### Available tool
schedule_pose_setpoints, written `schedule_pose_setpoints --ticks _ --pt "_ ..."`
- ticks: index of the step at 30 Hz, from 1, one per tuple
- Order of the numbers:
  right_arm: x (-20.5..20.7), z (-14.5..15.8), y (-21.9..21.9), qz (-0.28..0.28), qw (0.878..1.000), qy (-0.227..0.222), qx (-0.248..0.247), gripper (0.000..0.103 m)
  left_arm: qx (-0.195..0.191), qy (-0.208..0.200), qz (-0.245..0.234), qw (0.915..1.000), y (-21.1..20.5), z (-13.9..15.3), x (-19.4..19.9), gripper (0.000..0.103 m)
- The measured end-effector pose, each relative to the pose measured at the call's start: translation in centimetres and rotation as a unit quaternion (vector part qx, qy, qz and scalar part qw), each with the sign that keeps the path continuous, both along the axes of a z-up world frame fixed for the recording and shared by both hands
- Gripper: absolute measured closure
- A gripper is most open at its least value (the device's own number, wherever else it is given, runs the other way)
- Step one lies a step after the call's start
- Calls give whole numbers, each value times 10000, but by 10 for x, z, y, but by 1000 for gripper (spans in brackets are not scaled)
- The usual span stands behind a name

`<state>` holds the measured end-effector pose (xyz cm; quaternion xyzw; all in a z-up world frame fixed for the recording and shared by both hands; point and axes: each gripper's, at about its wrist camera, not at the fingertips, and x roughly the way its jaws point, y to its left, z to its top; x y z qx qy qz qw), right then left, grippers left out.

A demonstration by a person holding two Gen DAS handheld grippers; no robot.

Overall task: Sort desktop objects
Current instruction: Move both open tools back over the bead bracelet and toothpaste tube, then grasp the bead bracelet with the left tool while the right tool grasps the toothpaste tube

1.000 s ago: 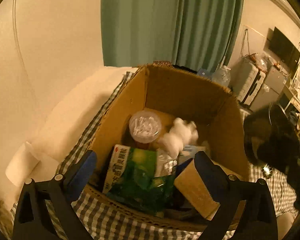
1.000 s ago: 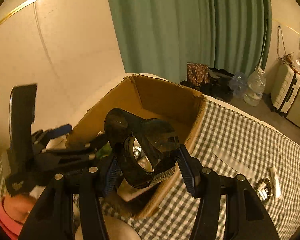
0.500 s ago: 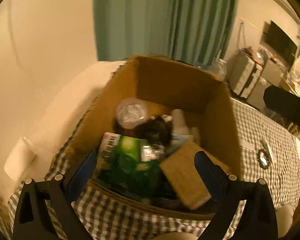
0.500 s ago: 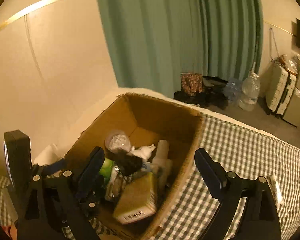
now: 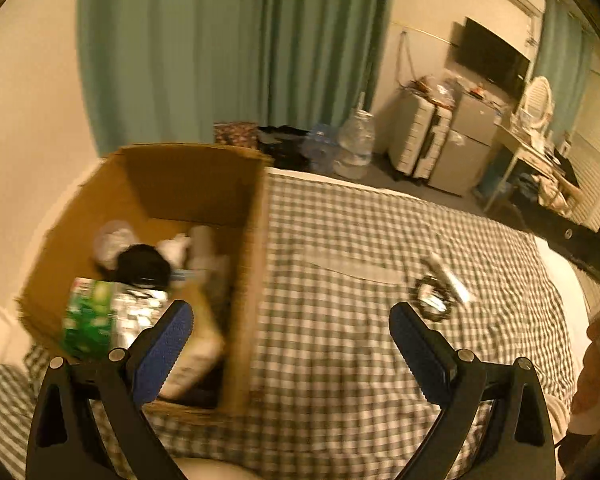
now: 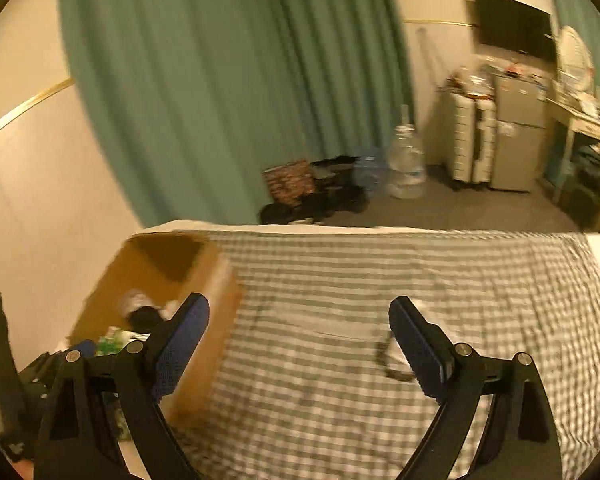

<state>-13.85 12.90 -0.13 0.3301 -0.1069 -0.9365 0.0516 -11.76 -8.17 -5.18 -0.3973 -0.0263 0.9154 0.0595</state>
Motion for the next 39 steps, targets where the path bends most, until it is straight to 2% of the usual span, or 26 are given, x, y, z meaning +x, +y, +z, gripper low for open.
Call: schedule_pose_setpoints --ticks 3,9,15,17,20,23,25,27,29,31,32,33,34,36,37,39 --pt "7 -18 38 -384 9991 -114 100 11 -3 -128 -165 9998 32 -12 -4 2" --pt "10 -52 94 -756 9966 -318 18 11 -95 -461 -556 9973 91 -45 -17 2" --pt "-4 -98 129 -785 9946 -643 -230 12 -155 -782 -932 9925 149 -90 -38 2" --pt "-9 -113 139 -830 9930 -764 -360 12 -166 -778 -909 9927 162 -103 -48 2" --pt "-19 -123 145 -810 9921 -839 -459 12 -127 -841 -889 9924 177 -119 -64 2" --pt "-29 -127 139 -616 9948 -754 -290 13 -334 -913 -807 9920 189 -138 -80 2" --pt "-39 -133 138 -524 9954 -780 -172 12 -442 -1048 -777 9905 193 -148 -88 8" --pt "-48 -139 137 -447 9956 -809 -139 12 -327 -1301 -810 9877 195 -163 -95 18" --pt "-57 -144 134 -381 9956 -849 -103 13 -121 -1275 -801 9885 193 -168 -95 22" --pt "-64 -148 129 -326 9958 -860 3 13 -63 -1160 -911 9890 191 -167 -95 42" --pt "-69 -151 126 -270 9958 -876 71 13 -107 -1161 -977 9884 191 -167 -96 67" --pt "-73 -154 123 -230 9955 -911 119 13 -235 -1193 -963 9879 188 -167 -97 88" --pt "-79 -158 120 -181 9952 -946 152 15 -212 -1225 -986 9873 184 -167 -99 89" --pt "-88 -167 118 -119 9942 -1061 140 23 100 -1398 -969 9854 166 -167 -102 91" --pt "-93 -173 117 -77 9934 -1142 125 28 132 -1439 -911 9853 157 -168 -103 91" --pt "-101 -181 115 7 9919 -1260 126 32 34 -1499 -736 9860 143 -168 -103 91"
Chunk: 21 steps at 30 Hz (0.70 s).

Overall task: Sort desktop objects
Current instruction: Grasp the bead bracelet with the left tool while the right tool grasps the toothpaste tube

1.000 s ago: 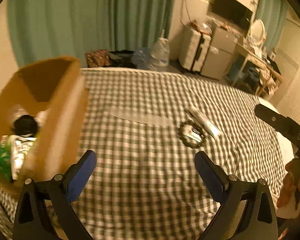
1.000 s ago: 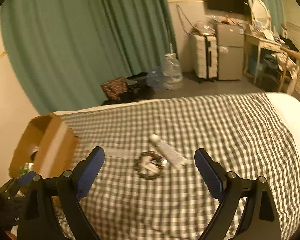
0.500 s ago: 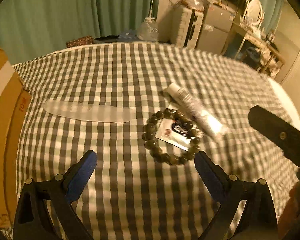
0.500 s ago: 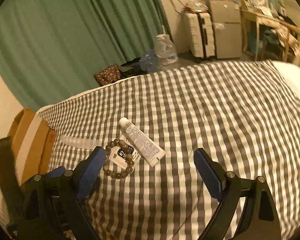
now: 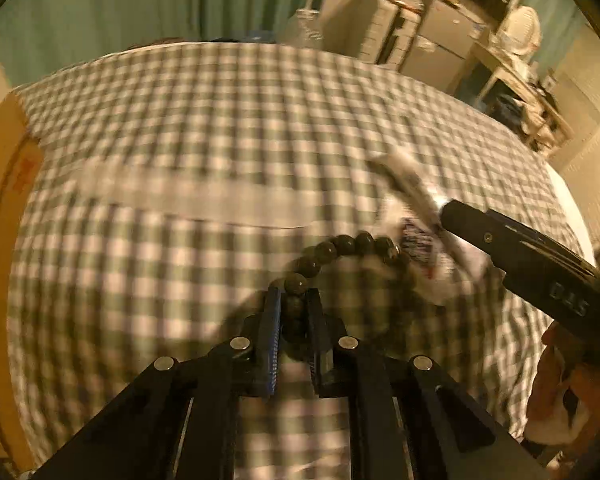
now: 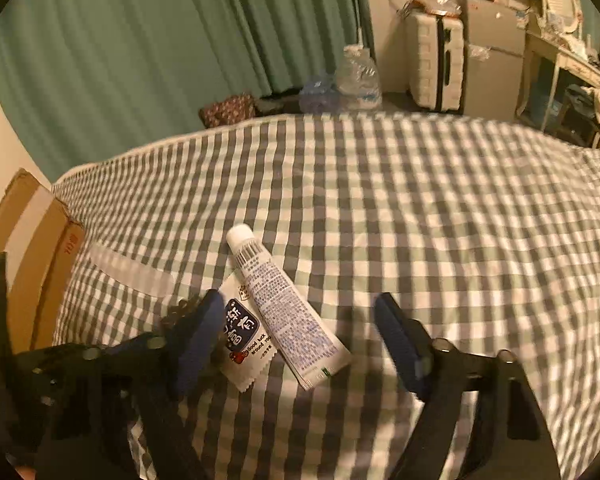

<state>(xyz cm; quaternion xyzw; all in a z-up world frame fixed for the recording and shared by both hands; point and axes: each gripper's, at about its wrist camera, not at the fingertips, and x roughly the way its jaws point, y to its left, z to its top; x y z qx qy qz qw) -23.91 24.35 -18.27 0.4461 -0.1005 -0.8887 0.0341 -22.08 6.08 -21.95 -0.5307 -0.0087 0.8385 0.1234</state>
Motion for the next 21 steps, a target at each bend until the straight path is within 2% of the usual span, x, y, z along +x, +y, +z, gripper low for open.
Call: schedule_pose_setpoints --ticks 4,6,8,10,12,15,21 --pt "-11 -13 -8 97 9994 -194 260 39 -52 -55 -79 9999 -5 -3 -2 91" --pt "-11 -15 -12 115 9986 -221 471 49 -106 26 -152 9998 1 -4 -2 90" --pt "-9 -15 -13 105 9979 -236 593 68 -80 116 -161 9998 7 -5 -2 90" --pt "-6 -14 -11 49 9983 -260 515 79 -322 260 -209 9989 15 -2 1 91" --pt "1 -11 -6 -46 9990 -212 395 79 -513 377 -175 9978 18 5 6 92" --pt "10 -3 -5 -106 9989 -149 424 79 -505 487 -249 9972 24 18 16 92" --pt "35 29 -6 -201 9994 121 237 79 -289 777 -269 9962 23 60 25 92"
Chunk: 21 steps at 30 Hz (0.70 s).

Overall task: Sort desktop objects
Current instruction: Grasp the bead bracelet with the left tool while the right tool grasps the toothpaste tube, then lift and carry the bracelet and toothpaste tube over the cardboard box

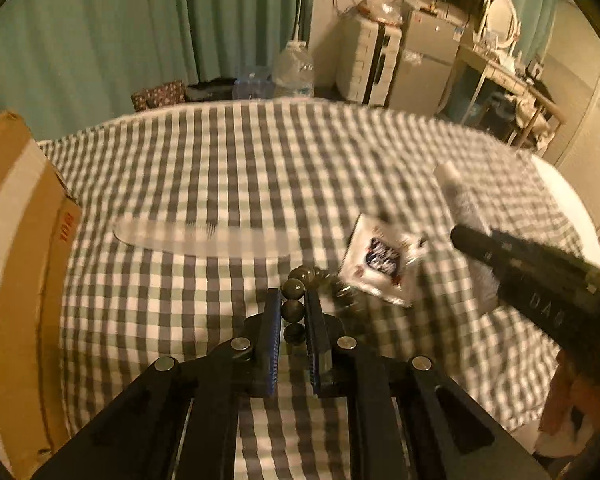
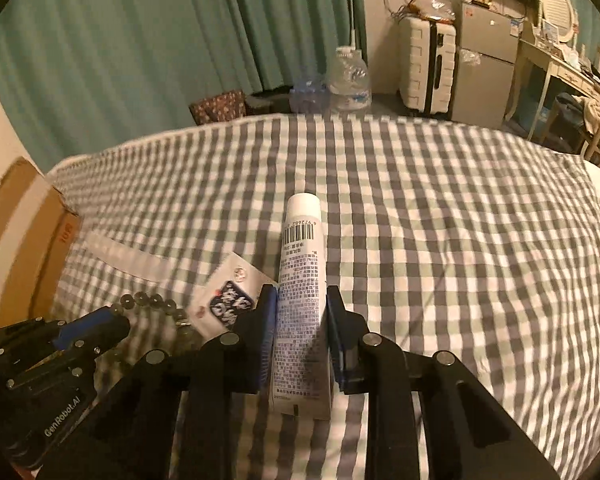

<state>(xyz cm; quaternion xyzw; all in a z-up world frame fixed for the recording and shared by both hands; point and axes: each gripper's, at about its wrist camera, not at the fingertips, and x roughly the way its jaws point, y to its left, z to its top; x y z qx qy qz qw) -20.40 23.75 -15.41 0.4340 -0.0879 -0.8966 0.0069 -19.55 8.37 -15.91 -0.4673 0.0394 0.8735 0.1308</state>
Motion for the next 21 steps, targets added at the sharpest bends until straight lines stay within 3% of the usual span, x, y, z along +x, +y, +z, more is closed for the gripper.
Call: schedule_pose_setpoints --ticks 10,21 --pt "45 56 -20 76 9981 429 -439 79 122 413 17 9991 -14 67 31 92" --pt "92 105 -80 525 9956 774 -101 79 310 808 121 9962 -37 117 62 92"
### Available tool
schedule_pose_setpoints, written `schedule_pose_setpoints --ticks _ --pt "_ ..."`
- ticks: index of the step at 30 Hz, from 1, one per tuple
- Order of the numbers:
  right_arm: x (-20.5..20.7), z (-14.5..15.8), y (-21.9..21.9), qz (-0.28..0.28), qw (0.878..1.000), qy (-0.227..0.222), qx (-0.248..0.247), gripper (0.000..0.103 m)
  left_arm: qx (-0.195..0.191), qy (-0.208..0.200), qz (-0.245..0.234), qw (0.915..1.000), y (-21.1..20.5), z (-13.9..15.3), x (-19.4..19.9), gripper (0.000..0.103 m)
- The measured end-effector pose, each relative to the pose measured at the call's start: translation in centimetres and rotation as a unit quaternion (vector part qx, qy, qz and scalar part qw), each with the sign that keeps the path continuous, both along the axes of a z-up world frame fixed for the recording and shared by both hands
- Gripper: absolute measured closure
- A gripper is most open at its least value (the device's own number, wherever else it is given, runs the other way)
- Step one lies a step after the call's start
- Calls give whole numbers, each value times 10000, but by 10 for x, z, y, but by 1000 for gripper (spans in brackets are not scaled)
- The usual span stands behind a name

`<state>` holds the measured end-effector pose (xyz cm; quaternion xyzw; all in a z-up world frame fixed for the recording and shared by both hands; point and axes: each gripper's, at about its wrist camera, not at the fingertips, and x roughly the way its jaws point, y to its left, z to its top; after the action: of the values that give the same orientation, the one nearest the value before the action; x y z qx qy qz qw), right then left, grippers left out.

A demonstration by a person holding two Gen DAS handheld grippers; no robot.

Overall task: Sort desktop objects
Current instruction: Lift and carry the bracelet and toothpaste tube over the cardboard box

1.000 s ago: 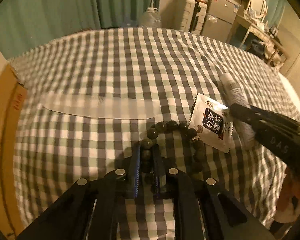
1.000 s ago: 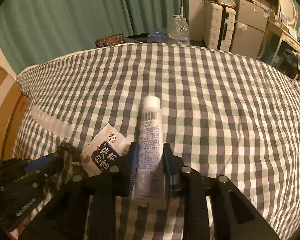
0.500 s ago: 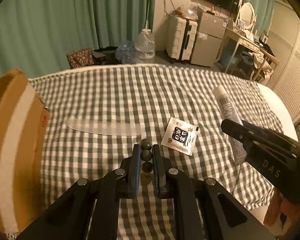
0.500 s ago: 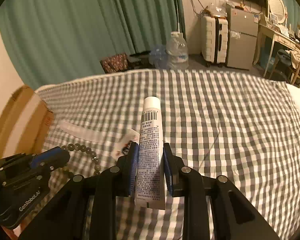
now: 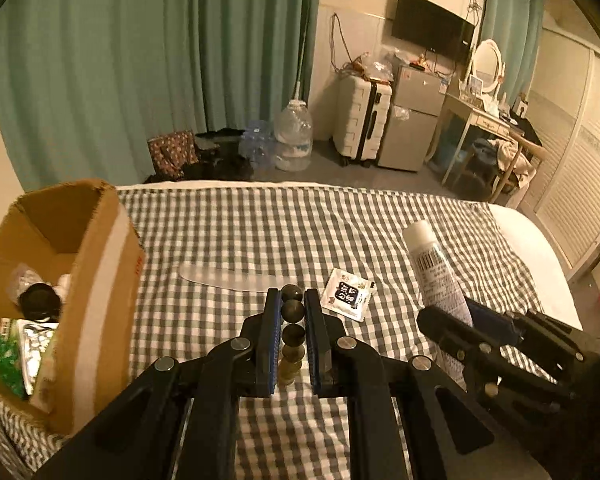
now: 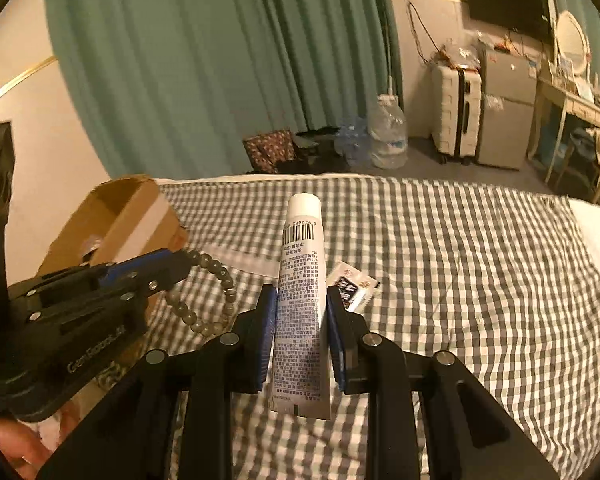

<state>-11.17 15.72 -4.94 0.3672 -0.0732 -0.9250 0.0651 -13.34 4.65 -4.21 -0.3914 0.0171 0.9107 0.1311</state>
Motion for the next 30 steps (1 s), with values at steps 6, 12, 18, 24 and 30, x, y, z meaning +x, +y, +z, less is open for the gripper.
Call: schedule_pose_setpoints --ticks 6,12,18,24,30 --pt "17 20 -18 165 9998 84 -42 79 186 207 98 9996 -19 25 15 92" --pt "26 43 -46 353 9990 264 30 79 382 456 314 9977 -55 53 21 92" --pt "21 64 -94 651 9968 454 112 79 400 621 553 9957 -101 71 21 92" --pt "4 70 -150 1069 9931 456 137 79 469 718 960 9917 -157 79 13 92" --pt "-14 62 -200 1550 9872 326 199 79 474 599 1327 9882 -204 71 3 92"
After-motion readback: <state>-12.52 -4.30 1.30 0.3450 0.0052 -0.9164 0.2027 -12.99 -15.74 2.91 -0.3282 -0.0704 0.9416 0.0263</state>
